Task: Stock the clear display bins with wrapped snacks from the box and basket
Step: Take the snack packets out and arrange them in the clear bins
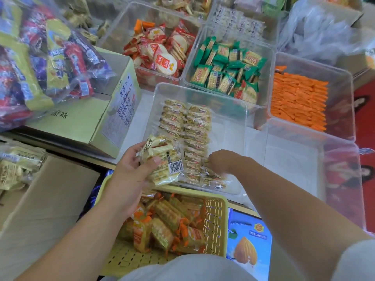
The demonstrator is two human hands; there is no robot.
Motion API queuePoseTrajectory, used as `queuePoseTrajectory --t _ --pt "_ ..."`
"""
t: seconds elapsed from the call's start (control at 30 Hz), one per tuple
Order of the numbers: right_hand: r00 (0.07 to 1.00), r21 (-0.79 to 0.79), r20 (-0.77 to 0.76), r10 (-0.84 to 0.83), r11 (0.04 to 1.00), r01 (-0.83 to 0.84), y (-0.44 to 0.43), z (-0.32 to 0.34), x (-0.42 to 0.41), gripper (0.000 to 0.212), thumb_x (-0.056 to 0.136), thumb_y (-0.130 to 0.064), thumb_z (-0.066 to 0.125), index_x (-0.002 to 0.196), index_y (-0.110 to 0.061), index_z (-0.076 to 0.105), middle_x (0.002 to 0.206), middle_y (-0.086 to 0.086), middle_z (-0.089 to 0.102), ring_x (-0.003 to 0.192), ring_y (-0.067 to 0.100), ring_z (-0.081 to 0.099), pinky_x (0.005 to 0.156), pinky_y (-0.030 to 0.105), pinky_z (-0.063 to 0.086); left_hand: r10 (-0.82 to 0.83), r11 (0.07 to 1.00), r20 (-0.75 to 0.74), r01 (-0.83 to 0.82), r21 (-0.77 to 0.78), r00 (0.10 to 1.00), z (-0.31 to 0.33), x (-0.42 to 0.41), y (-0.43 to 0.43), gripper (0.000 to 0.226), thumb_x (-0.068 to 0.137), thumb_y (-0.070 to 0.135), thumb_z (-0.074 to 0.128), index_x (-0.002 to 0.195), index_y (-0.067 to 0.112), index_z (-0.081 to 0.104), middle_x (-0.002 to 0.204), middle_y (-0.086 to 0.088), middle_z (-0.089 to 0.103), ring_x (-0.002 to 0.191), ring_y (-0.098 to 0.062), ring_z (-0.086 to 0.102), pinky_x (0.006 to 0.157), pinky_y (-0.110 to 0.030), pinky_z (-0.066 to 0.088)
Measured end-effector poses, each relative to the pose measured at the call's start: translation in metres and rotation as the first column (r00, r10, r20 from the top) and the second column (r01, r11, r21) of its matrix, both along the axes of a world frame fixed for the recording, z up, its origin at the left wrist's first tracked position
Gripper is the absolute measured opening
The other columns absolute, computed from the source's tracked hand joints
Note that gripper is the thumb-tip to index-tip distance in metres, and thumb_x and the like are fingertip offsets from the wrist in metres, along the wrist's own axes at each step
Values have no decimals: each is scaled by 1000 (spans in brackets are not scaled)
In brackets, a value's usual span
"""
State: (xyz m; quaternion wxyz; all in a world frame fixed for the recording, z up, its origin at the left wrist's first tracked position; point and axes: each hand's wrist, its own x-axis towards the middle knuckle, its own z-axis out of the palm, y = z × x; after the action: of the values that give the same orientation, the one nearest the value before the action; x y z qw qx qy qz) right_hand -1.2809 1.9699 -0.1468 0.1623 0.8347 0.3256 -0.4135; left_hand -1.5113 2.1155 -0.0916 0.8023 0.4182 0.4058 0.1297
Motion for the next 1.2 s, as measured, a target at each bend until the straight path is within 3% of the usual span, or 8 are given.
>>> queuePoseTrajectory --t 0.27,0.4,0.5,0.6,0.77,0.9,1.03,1.2 --pt "977 -71 -177 119 989 -133 -4 19 -1 66 105 -53 15 156 -16 33 161 13 35 146 33 35 117 47 28 -4 1000 20 4 -9 1000 2 0 -1 53 80 21 78 131 28 63 114 0 78 100 -17 76 57 -29 58" --pt "978 -62 -100 184 980 -191 -6 26 -10 68 102 -62 21 143 -16 49 140 10 57 125 31 54 103 45 41 -16 1000 28 16 1 999 5 0 -4 20 83 22 76 95 37 80 107 9 80 69 -3 72 50 -19 53" --pt "971 31 65 229 972 -231 -13 39 -18 55 99 -65 36 106 -16 61 99 3 66 89 24 62 77 38 46 18 1000 -26 -18 -9 1000 10 3 -5 36 74 28 80 109 24 71 105 4 79 55 -3 66 45 -19 50" --pt "982 284 121 145 943 -174 -26 57 -30 56 94 -57 55 139 -24 49 135 7 59 105 26 64 85 39 51 14 998 -27 -15 -60 1000 15 4 -4 36 74 24 79 107 12 74 100 -7 79 65 -14 73 51 -28 58" --pt "987 845 70 147 517 -137 -52 98 -69 114 76 -36 84 156 -51 5 169 -8 -2 134 19 49 96 35 49 -135 971 65 145 -188 989 35 4 -18 42 82 27 77 122 14 74 117 -20 75 92 -39 75 54 -48 60" --pt "954 897 241 178 335 -289 -66 115 -89 87 78 -24 84 152 -37 40 168 2 19 152 27 25 112 53 40 -160 980 11 160 -118 987 54 9 -40 41 78 26 78 118 14 76 112 -19 76 85 -32 76 54 -40 60" --pt "966 939 199 162 251 -236 -82 121 -98 64 77 -18 84 137 -23 63 150 4 51 138 29 49 103 52 49 -214 973 12 215 -84 977 66 4 -55 39 80 52 72 104 23 82 105 -14 79 82 -33 77 52 -39 59" --pt "956 936 -290 -40 195 292 -106 119 -108 44 90 -42 65 134 -35 64 134 -13 65 122 5 60 99 26 49 -128 991 -128 133 33 983 68 -5 -69 35 98 46 61 111 19 79 96 -23 77 54 -34 68 44 -37 54"
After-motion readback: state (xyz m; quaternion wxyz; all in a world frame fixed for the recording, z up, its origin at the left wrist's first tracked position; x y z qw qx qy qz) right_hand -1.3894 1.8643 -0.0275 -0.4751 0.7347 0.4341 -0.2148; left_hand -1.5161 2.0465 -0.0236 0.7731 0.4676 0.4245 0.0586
